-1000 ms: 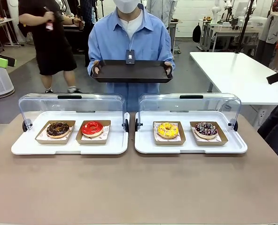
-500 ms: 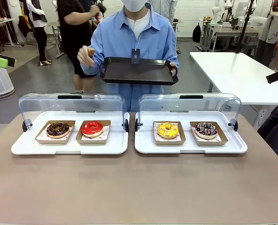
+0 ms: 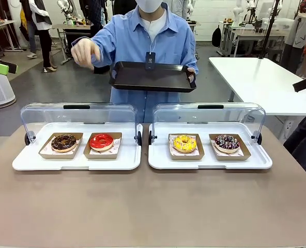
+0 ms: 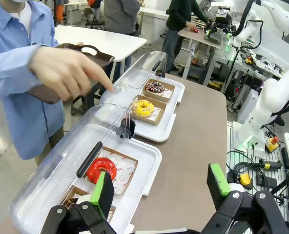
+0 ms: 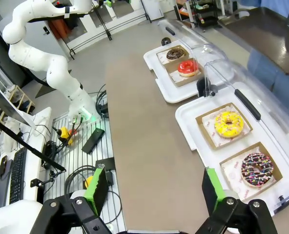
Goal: Provide the desired donut to the person.
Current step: Pick up and lift the Paper togo box containing the Donut pointed at by the person.
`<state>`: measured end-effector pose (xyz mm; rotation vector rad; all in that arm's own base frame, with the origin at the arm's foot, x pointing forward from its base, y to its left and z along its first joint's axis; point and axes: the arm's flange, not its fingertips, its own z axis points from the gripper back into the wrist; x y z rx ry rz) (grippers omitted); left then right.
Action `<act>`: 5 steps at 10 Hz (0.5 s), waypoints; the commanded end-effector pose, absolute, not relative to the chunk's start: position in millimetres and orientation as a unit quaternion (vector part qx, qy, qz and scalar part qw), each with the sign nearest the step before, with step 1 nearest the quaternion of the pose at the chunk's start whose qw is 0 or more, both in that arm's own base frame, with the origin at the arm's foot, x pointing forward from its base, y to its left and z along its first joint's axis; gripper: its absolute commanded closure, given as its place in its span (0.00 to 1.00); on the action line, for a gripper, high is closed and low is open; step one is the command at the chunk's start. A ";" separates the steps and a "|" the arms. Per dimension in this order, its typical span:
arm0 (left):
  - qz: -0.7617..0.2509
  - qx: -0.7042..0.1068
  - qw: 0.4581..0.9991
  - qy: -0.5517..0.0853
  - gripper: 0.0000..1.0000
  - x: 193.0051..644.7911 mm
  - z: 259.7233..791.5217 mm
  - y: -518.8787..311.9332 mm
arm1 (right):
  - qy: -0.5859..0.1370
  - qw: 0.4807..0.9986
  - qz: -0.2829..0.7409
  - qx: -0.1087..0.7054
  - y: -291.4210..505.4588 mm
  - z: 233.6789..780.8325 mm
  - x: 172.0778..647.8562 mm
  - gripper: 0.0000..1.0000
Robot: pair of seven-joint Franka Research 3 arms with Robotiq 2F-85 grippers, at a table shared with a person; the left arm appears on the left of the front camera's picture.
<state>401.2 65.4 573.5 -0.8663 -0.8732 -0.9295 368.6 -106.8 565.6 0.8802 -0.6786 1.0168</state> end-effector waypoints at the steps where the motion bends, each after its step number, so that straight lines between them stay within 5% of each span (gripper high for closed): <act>1: -0.421 -0.394 0.714 -0.396 0.00 401.4 574.7 65.5 | -0.314 0.720 0.465 0.408 -107.6 564.6 369.7 0.00; 5: -0.421 -0.394 0.714 -0.396 0.00 401.4 574.7 65.5 | -0.314 0.720 0.465 0.408 -107.6 564.6 369.7 0.00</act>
